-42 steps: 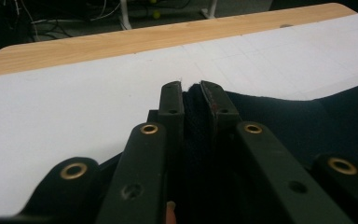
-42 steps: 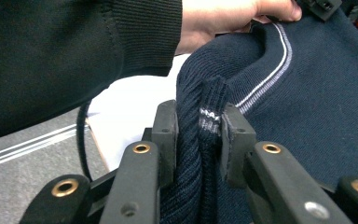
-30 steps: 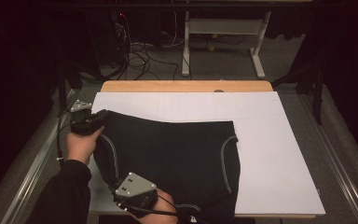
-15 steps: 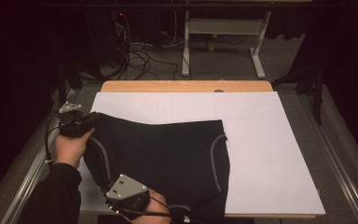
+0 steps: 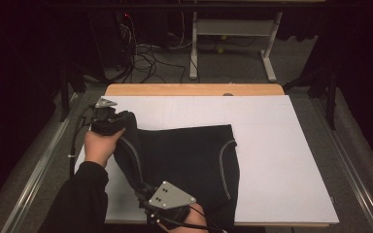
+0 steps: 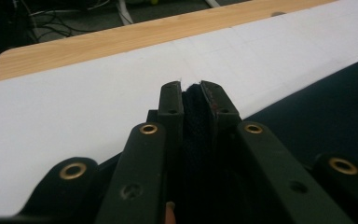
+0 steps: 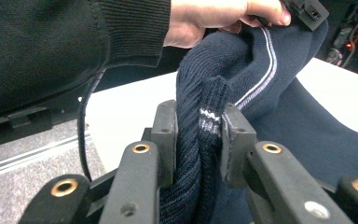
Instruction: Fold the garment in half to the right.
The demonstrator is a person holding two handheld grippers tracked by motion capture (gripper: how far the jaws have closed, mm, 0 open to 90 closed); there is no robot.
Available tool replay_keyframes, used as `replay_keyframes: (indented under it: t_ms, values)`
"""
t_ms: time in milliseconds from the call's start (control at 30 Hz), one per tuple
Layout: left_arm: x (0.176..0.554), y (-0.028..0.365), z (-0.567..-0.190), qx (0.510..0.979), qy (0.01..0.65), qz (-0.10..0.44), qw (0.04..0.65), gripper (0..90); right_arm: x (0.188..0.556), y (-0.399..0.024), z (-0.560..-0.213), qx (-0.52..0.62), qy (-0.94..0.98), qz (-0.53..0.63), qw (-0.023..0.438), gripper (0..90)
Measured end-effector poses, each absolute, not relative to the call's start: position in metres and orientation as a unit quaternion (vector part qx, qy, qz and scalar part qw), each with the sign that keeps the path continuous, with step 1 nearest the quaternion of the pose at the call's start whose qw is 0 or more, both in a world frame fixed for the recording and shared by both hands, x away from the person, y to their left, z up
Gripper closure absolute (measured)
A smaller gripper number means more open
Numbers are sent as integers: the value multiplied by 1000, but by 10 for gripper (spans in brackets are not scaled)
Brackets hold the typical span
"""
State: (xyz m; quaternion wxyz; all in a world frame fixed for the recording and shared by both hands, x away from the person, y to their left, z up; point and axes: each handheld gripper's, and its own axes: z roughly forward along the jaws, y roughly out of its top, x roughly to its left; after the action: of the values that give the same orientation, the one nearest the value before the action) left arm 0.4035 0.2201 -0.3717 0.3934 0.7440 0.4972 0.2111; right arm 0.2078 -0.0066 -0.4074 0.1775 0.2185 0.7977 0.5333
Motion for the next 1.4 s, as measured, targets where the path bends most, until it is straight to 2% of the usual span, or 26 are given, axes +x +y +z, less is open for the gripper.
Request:
replay_keyframes:
  t_ms: [600,1067,1400]
  values:
    - [424,116,-373,770,463,195,392,753,206,-93,-423,275,775,530,206,721]
    - [432,57,-379,783,438,183,401,750,200,-139,-435,309,773,508,220,715]
    - [439,22,-393,804,422,167,385,747,196,-167,-447,338,776,486,220,712]
